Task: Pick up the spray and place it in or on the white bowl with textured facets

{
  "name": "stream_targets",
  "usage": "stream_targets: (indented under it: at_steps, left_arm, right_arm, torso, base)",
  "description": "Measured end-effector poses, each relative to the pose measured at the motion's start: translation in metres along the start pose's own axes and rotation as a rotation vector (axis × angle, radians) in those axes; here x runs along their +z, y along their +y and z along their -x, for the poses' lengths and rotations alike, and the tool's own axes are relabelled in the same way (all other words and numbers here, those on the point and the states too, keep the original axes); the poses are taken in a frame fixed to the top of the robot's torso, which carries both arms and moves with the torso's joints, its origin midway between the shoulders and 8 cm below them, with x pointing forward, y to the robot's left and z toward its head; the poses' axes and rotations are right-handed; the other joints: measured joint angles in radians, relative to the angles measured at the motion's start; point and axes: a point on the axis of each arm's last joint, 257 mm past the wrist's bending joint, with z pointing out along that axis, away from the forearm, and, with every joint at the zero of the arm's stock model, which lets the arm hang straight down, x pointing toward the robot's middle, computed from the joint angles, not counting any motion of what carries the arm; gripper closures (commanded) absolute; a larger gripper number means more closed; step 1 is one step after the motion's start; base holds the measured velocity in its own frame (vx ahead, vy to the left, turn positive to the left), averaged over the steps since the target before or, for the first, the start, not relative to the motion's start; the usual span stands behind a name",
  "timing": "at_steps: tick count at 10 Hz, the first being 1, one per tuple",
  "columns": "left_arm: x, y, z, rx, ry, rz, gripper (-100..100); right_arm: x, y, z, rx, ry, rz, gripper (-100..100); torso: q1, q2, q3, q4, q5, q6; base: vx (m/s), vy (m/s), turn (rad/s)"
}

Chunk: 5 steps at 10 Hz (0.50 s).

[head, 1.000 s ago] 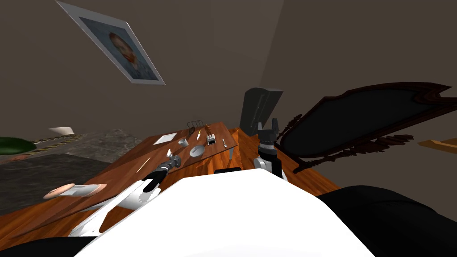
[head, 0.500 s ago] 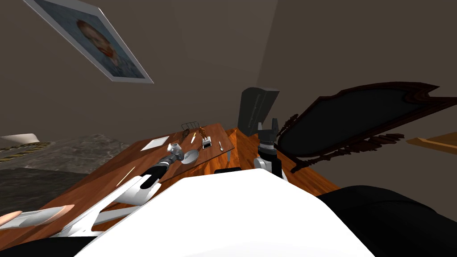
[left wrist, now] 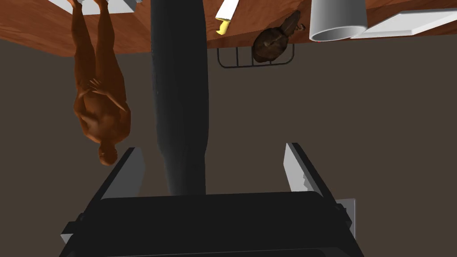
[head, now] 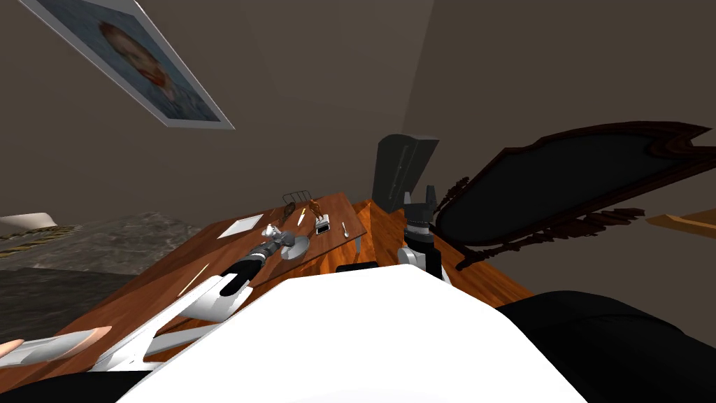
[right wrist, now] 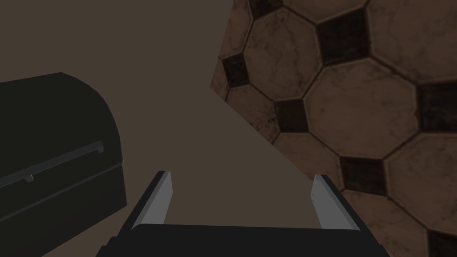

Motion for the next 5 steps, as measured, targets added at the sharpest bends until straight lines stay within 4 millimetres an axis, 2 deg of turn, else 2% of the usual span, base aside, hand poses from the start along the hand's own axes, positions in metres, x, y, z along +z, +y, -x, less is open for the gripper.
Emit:
stream_targets:
  at_steps: [1, 2, 5]
  left_arm:
    - [0.000, 0.000, 0.000, 0.000, 0.000, 0.000, 0]
    - [0.000, 0.000, 0.000, 0.000, 0.000, 0.000, -100]
    - [-0.011, -0.009, 0.012, 0.009, -0.005, -0.011, -100]
  right_arm:
    - [0.000, 0.000, 0.000, 0.000, 0.000, 0.000, 0]
    - [0.000, 0.000, 0.000, 0.000, 0.000, 0.000, 0]
    - [0.000, 0.000, 0.000, 0.000, 0.000, 0.000, 0]
  torso:
    - [0.000, 0.000, 0.000, 0.000, 0.000, 0.000]
    - [0.000, 0.000, 0.000, 0.000, 0.000, 0.000]
    - [0.002, -0.002, -0.001, 0.000, 0.000, -0.001]
  base:
    - [0.000, 0.000, 0.000]
    - [0.017, 0.007, 0.051]
    - [0.046, 0.024, 0.075]
